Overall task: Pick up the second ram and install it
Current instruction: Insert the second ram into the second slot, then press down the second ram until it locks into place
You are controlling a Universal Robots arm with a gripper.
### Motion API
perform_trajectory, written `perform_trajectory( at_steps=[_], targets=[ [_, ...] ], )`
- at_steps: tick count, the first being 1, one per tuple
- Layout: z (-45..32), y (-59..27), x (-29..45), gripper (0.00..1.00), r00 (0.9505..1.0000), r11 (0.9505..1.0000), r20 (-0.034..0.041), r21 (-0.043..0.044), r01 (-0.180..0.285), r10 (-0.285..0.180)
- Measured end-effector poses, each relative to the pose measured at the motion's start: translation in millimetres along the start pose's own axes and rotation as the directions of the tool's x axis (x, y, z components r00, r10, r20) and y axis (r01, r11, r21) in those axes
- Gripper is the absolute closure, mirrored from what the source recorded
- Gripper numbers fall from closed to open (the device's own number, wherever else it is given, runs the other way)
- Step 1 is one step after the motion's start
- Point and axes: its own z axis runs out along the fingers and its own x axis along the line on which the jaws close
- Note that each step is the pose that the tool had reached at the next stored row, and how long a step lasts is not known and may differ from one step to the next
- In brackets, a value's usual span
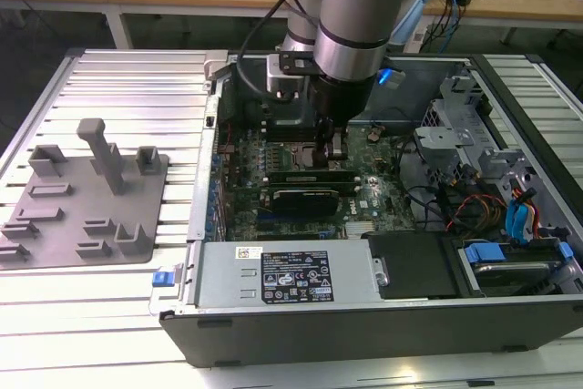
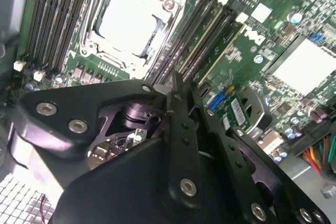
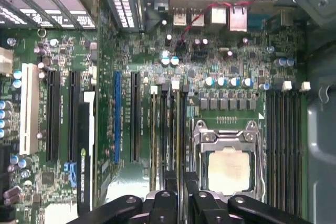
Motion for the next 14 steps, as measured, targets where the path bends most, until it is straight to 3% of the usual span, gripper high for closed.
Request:
perform_trajectory(
  at_steps=[2,3,4,14],
  targets=[
    [0.0,-0.3,0.0,0.83,1.0000,1.0000,0.0000,0.0001,0.000,0.000],
    [0.0,-0.6,0.0,0.91,1.0000,1.0000,0.0000,0.0001,0.000,0.000],
    [0.0,-0.7,0.0,0.92,1.0000,1.0000,0.0001,0.0001,0.000,0.000],
    [-0.1,-2.6,0.0,0.92,1.0000,1.0000,0.0000,0.0000,0.000,0.000]
  ],
)
